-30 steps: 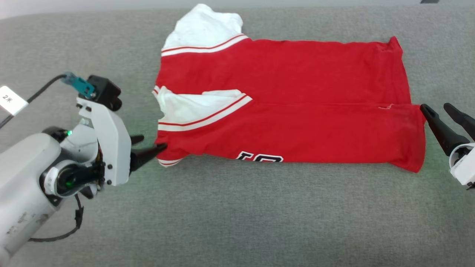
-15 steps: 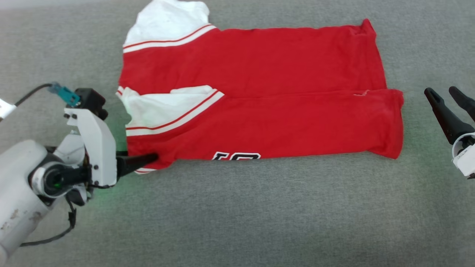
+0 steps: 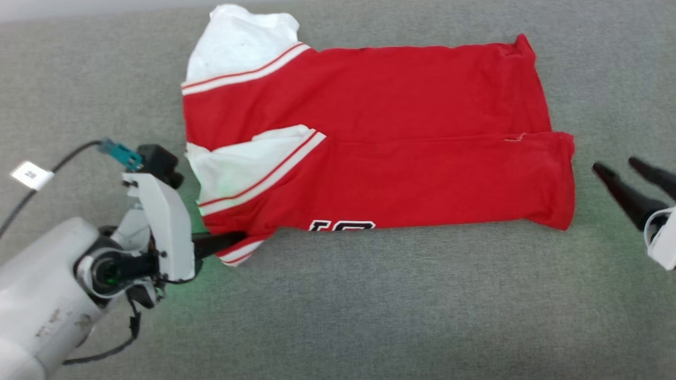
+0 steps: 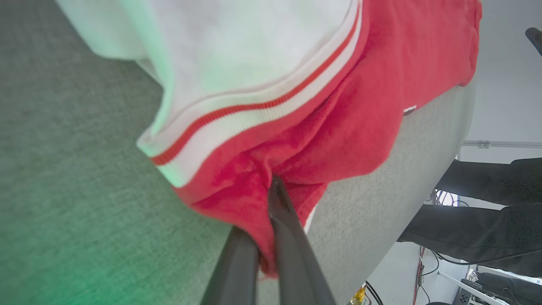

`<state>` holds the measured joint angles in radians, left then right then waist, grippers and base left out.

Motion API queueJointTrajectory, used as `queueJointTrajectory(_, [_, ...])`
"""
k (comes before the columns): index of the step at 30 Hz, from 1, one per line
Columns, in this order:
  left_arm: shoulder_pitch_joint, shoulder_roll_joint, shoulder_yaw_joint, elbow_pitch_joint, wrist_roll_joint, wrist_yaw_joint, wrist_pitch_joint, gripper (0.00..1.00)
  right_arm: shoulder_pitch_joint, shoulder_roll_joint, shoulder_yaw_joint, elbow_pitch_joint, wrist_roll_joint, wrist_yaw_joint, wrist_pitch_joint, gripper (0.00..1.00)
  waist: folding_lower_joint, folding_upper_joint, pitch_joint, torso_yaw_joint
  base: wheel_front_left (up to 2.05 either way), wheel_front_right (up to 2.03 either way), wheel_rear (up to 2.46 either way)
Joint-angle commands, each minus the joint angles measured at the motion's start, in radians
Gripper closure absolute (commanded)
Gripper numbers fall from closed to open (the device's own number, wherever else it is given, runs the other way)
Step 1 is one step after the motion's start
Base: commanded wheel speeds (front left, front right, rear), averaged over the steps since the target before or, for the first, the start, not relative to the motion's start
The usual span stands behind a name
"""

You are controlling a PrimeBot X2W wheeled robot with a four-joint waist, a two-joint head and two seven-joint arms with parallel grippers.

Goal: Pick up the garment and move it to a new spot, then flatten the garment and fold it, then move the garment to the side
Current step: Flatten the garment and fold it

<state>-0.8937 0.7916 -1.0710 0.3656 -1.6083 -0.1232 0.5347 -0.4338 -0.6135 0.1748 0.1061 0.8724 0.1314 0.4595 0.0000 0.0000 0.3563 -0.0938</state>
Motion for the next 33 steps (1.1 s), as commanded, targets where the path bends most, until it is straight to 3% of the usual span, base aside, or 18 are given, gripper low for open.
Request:
queueJointTrajectory(1, [0.028, -0.009, -0.015, -0.003, 0.01, -0.002, -0.001, 1.0, 0.005, -0.004, 0.005, -0.005, -0.003, -0.001, 0.025, 0.0, 0.0, 0.0, -0.004, 0.011, 0.0, 0.0, 0.0])
queueJointTrajectory(9, [0.0, -0.029, -0.017, -0.042, 0.059, -0.007, -0.032, 1.0, -0.062, -0.022, 0.06, 0.002, -0.097, -0.002, 0.296, 0.0, 0.0, 0.0, 0.029, 0.043, 0.0, 0.0, 0.0])
queueJointTrajectory(15, [-0.01, -0.049, -0.015, -0.048, 0.078, -0.006, -0.059, 1.0, -0.103, 0.024, 0.076, 0.076, -0.181, -0.002, 0.393, 0.0, 0.0, 0.0, 0.046, 0.066, 0.0, 0.0, 0.0])
queueJointTrajectory(16, [-0.009, -0.052, -0.013, -0.048, 0.08, -0.005, -0.065, 1.0, -0.106, 0.034, 0.075, 0.091, -0.182, -0.001, 0.399, 0.22, 0.0, 0.0, 0.046, 0.07, 0.0, 0.0, 0.0])
queueJointTrajectory(17, [-0.009, -0.054, -0.014, -0.046, 0.086, -0.005, -0.069, 1.0, -0.103, 0.042, 0.081, 0.099, -0.185, -0.001, 0.403, 0.98, 0.0, 0.0, 0.045, 0.073, 0.0, 0.0, 0.0])
queueJointTrajectory(26, [0.018, -0.02, 0.001, -0.052, 0.084, -0.005, -0.128, 1.0, -0.064, 0.031, 0.046, 0.093, -0.165, -0.002, 0.351, 1.0, 0.0, 0.0, 0.008, 0.085, 0.0, 0.0, 0.0])
queueJointTrajectory(33, [0.085, 0.086, 0.007, -0.144, 0.074, -0.005, -0.16, 1.0, 0.04, -0.017, 0.01, -0.009, -0.133, -0.002, 0.367, 1.0, 0.0, 0.0, -0.036, 0.077, 0.0, 0.0, 0.0])
